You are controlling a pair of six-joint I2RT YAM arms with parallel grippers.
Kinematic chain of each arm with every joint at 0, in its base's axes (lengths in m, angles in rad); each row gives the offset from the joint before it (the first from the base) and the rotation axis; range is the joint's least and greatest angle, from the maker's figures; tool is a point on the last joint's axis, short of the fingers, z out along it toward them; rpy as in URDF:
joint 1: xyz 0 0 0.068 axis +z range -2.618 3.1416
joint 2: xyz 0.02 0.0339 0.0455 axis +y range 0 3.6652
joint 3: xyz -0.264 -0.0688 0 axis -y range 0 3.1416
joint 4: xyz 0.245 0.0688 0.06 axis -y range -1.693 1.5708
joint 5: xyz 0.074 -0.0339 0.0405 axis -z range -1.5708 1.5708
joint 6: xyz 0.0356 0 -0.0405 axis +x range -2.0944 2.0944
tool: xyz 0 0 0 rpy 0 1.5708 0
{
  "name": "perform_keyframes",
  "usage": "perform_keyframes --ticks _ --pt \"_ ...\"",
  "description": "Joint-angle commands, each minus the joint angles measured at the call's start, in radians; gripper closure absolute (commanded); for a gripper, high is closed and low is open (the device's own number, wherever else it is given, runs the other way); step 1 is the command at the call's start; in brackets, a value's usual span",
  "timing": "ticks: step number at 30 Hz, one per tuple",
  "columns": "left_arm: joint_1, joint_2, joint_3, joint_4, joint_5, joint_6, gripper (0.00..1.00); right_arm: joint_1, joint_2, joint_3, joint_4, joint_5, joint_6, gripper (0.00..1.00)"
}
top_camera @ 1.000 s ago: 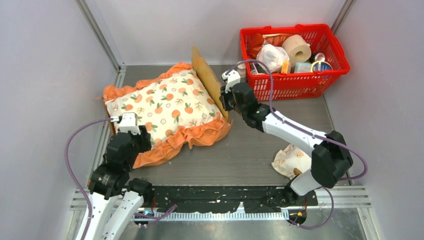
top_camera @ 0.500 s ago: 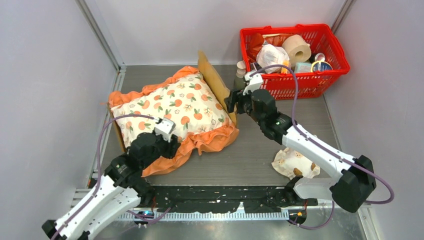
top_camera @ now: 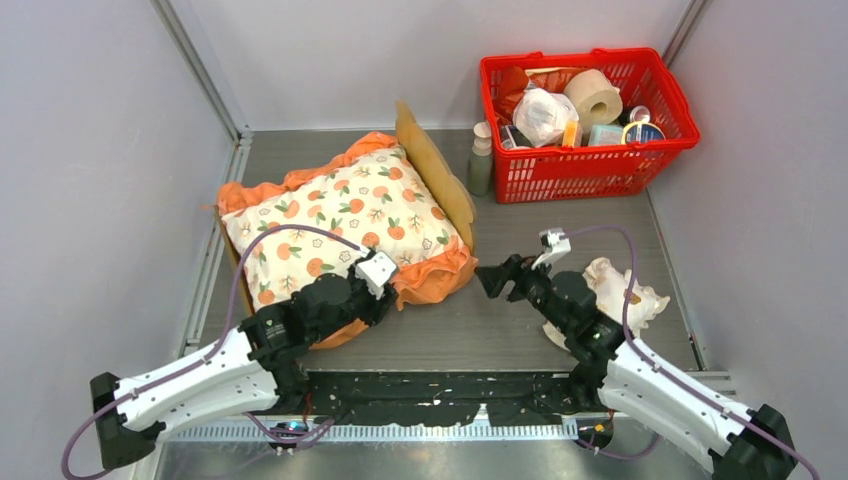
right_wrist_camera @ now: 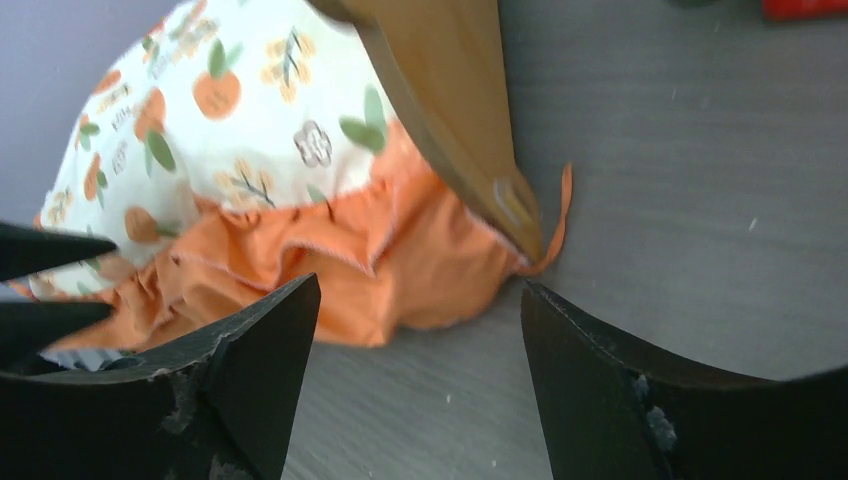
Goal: Set up the pet bed
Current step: Adjust the bed frame at the center of the board, then tie the ropes to the bed frame.
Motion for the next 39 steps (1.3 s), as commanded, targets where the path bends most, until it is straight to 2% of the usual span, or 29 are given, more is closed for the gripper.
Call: perform_keyframes --ticks 1,5,8,10,14,19,24,30,34,39 --pt "-0.006 -0.03 -0.03 0.155 -0.012 0.007 0.55 0.012 -0.019 -0.183 0.281 -0.065 0.145 0.18" --pt "-0.017 0.041 -0.035 0.13 0.056 0.017 0.57 0.013 0.141 -0.25 0.47 -0.086 0.135 0.14" --pt "-0.05 0.034 -0.087 0.194 0.069 0.01 0.58 0.012 0.285 -0.278 0.694 -0.133 0.185 0.13" --pt "-0.056 0.021 -0.119 0.228 0.081 0.001 0.58 0.012 0.391 -0.277 0.847 -0.192 0.21 0.13" --pt "-0.06 0.028 -0.161 0.267 0.093 -0.013 0.59 0.014 0.594 -0.238 1.05 -0.269 0.242 0.14" --pt "-0.063 0.073 -0.197 0.324 0.086 0.001 0.59 0.014 0.679 -0.214 1.226 -0.309 0.305 0.2" --pt "-0.065 0.147 -0.228 0.447 0.117 0.016 0.59 0.015 0.608 -0.192 1.198 -0.308 0.325 0.25" --pt "-0.078 0.265 -0.212 0.559 0.171 0.044 0.61 0.043 0.445 -0.107 0.868 -0.247 0.243 0.24" --pt "-0.083 0.337 -0.204 0.689 0.169 0.058 0.61 0.046 0.445 -0.083 0.835 -0.234 0.204 0.24" --pt "-0.084 0.459 -0.105 0.737 0.046 0.157 0.57 0.045 0.51 -0.072 0.875 -0.243 0.211 0.24"
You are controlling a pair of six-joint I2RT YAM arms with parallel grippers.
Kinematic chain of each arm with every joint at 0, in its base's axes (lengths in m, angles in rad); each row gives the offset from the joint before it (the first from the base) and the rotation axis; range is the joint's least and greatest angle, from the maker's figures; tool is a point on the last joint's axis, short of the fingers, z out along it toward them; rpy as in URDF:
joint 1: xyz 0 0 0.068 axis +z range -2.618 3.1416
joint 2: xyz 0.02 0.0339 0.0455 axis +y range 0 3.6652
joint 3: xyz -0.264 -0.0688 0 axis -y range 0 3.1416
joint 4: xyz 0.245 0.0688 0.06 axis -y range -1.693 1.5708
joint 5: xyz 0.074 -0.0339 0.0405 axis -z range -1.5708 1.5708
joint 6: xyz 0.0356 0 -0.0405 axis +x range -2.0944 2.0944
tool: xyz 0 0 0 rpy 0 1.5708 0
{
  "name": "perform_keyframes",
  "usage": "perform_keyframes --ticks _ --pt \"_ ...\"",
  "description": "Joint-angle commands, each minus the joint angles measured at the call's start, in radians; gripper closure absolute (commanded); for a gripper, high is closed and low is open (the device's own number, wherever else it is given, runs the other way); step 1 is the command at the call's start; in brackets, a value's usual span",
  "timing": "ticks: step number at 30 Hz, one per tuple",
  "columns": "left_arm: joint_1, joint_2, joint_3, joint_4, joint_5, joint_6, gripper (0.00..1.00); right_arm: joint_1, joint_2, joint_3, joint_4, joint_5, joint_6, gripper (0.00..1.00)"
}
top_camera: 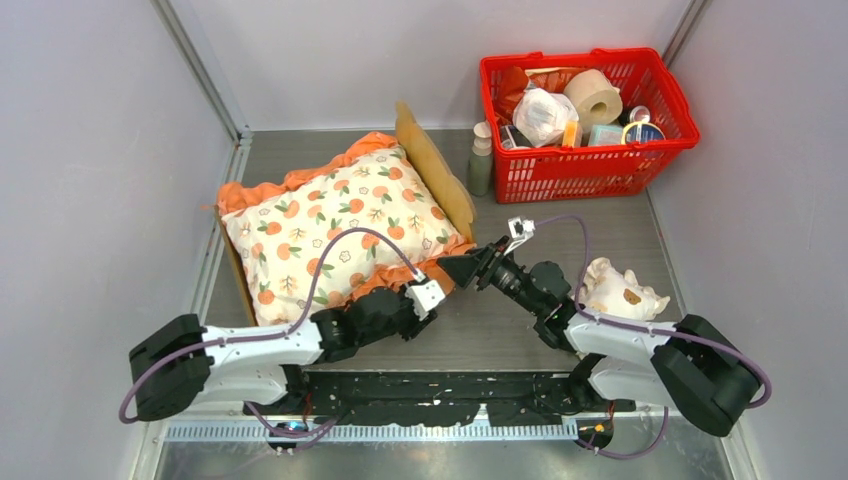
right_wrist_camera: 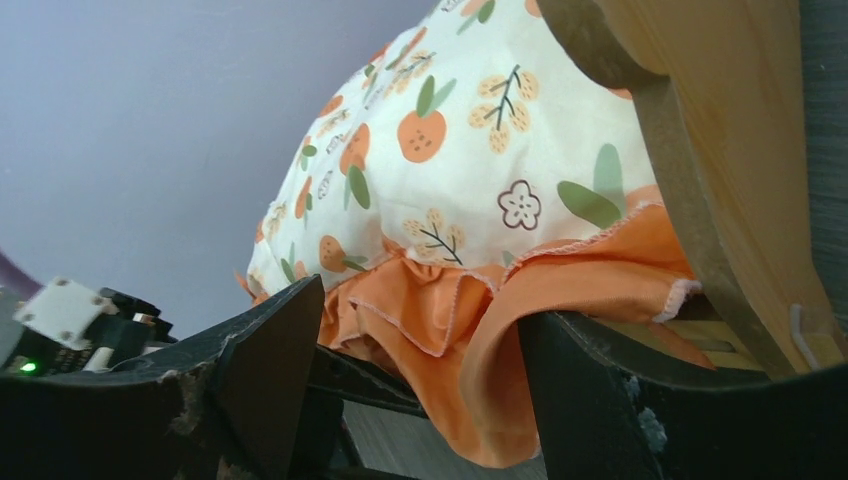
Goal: Set up the pet bed
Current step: Tie the ropes to the bed frame.
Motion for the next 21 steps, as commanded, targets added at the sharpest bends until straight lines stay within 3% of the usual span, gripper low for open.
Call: perform_keyframes --ticks 1,6,9,12,17,21 --pt "-0.006 0.09 0.12 0.14 -0.144 0.087 0.57 0.008 0.043 0.03 0.025 0.009 -0.019 0.24" --pt "-0.003 0.14 0.16 0.201 -0.25 0.129 0.57 0.011 0.04 0.0 0.017 0.043 -0.005 0.24" --pt "0.001 0.198 0.22 0.112 -0.27 0.145 0.6 0.01 0.0 -0.019 0.023 0.078 0.0 0.24" --pt "-0.017 0.174 0.232 0.057 -0.139 0.142 0.61 0.011 -0.021 0.005 -0.028 0.082 -0.013 0.24" --pt "-0.029 0.088 0.088 0.27 0.0 0.136 0.61 0.01 -0.022 0.029 -0.03 0.065 0.014 0.24" --pt "-0.036 0.072 0.054 0.343 0.05 0.136 0.63 0.011 -0.022 0.043 -0.025 0.049 0.043 0.24"
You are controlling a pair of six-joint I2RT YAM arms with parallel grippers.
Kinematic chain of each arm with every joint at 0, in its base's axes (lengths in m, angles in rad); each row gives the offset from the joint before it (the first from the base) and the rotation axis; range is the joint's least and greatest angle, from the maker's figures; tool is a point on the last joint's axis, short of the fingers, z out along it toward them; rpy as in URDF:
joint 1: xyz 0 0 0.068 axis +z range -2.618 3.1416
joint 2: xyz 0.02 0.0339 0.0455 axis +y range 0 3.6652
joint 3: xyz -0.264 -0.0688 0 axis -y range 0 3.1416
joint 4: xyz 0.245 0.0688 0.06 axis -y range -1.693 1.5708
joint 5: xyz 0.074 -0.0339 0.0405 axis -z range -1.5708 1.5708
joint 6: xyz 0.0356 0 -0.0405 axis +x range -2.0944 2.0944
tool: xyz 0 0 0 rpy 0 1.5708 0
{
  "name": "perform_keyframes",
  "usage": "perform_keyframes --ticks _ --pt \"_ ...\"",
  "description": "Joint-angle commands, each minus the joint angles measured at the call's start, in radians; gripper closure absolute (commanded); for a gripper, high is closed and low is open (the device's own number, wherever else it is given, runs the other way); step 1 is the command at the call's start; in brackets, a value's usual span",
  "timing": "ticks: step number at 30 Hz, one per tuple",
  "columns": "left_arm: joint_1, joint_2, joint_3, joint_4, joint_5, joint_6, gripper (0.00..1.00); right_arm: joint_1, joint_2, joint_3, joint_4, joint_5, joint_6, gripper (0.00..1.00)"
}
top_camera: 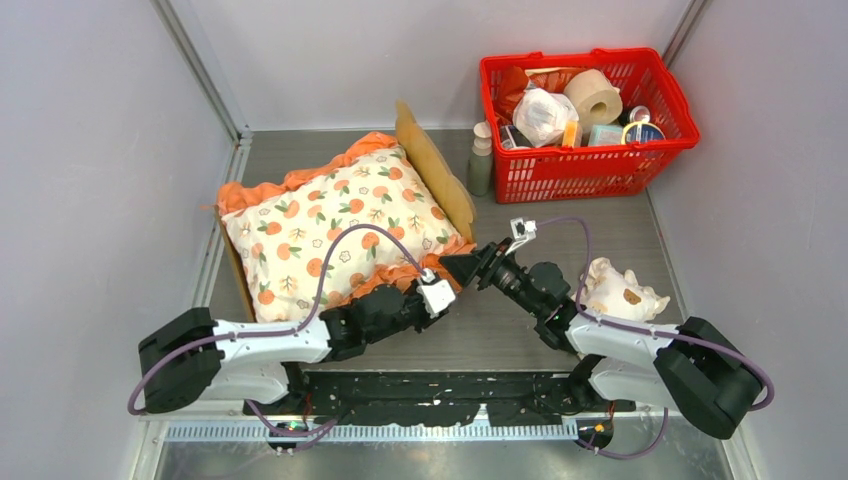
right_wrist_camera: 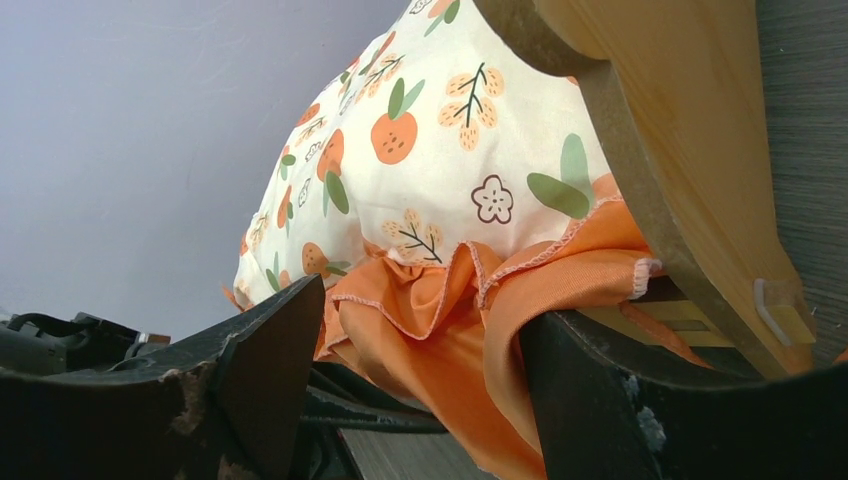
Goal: Set up the pet bed
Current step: Tie the ropes to the bed frame.
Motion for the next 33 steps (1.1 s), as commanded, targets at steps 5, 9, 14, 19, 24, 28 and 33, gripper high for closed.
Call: perform_keyframes --ticks 5,9,14,19,24,28,33 --pt "-0.008 0.017 -0.002 0.161 0.114 0.047 0.64 0.004 -0.03 0.054 0.008 -0.009 0.011 0.24" --pt "-0.008 0.074 0.013 0.176 0.086 0.083 0.63 0.004 -0.033 0.063 0.005 -0.04 0.009 0.23" --pt "-0.003 0.18 0.057 0.209 -0.094 0.149 0.59 0.004 -0.038 0.103 -0.073 -0.055 0.001 0.23" --pt "0.039 0.25 0.09 0.252 -0.234 0.154 0.6 0.002 -0.048 0.116 -0.101 -0.046 -0.023 0.23" --pt "0.049 0.246 0.148 0.102 -0.324 0.189 0.59 -0.003 -0.047 0.111 -0.137 -0.015 -0.041 0.22" --pt "0.014 0.253 0.1 0.128 -0.382 0.356 0.54 -0.009 -0.027 0.11 -0.119 -0.013 -0.04 0.22" --pt "-0.036 0.244 0.062 0.126 -0.449 0.476 0.35 -0.016 -0.003 0.112 -0.084 -0.008 -0.026 0.22"
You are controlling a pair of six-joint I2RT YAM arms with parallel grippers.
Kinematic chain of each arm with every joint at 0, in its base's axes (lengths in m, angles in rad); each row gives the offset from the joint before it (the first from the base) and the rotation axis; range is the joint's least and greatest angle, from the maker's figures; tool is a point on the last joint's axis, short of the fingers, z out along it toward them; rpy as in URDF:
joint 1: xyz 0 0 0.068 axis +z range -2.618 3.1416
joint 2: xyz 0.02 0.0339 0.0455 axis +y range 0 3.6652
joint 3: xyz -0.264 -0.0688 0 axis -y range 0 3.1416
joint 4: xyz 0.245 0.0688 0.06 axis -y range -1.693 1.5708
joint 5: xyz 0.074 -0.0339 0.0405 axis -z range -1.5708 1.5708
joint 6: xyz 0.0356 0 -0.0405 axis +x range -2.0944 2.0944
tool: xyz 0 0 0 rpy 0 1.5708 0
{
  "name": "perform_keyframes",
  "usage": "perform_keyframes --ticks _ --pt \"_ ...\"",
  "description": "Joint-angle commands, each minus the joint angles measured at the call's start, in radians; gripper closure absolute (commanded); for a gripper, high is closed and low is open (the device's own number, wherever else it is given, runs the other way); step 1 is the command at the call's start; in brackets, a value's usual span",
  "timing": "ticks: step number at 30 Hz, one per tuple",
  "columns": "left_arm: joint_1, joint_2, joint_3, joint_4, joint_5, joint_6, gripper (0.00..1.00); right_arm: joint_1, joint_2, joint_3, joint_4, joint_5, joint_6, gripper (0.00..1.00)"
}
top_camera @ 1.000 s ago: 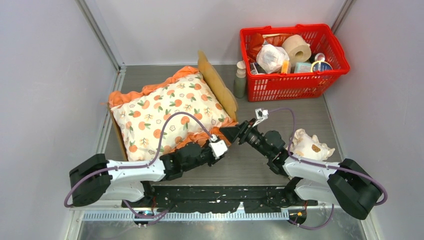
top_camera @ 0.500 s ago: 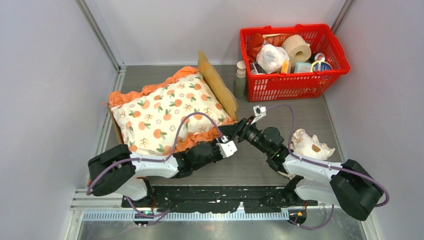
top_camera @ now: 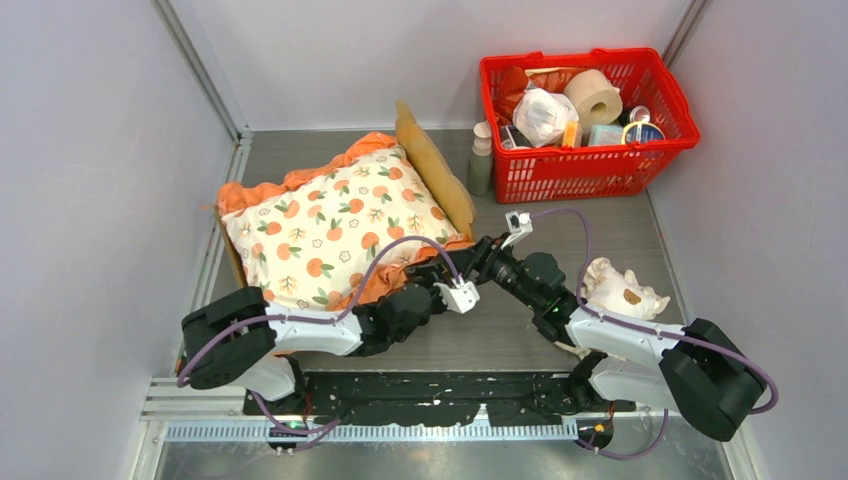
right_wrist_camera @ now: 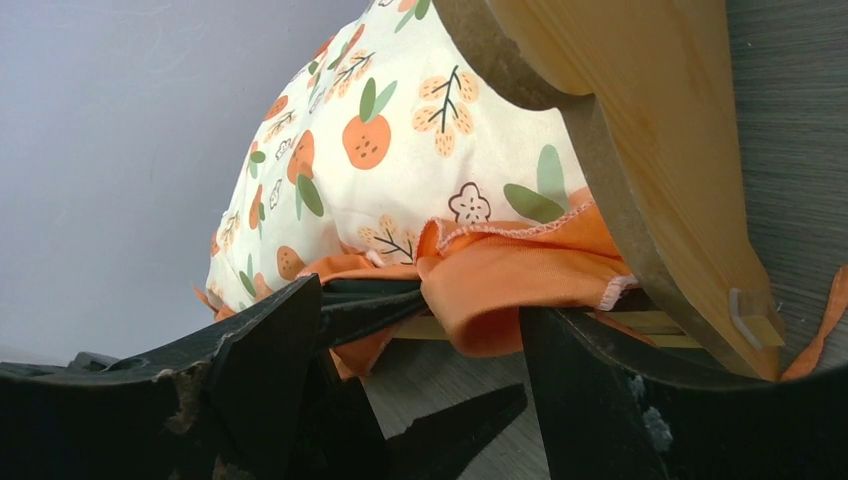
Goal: Set up the pet bed
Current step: Tie the ropes to the bed frame.
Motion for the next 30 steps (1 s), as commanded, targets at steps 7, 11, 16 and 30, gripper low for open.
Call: perform_keyframes --ticks 7,11,16,30 --pt "-0.035 0.075 0.025 -0.083 -0.209 0.178 0.2 -0.01 0.033 0.028 0.128 -0.022 0.024 0.22" --pt "-0.051 0.157 0.047 -0.053 -0.302 0.25 0.18 -0.014 0.018 0.011 0.138 -0.024 0.026 0.22" --pt "-0.052 0.268 0.057 0.105 -0.404 0.345 0.16 -0.018 -0.018 -0.004 0.13 -0.023 0.019 0.22" --pt "0.028 0.136 0.089 0.045 -0.358 0.251 0.72 -0.021 -0.227 -0.107 -0.028 0.122 0.018 0.21"
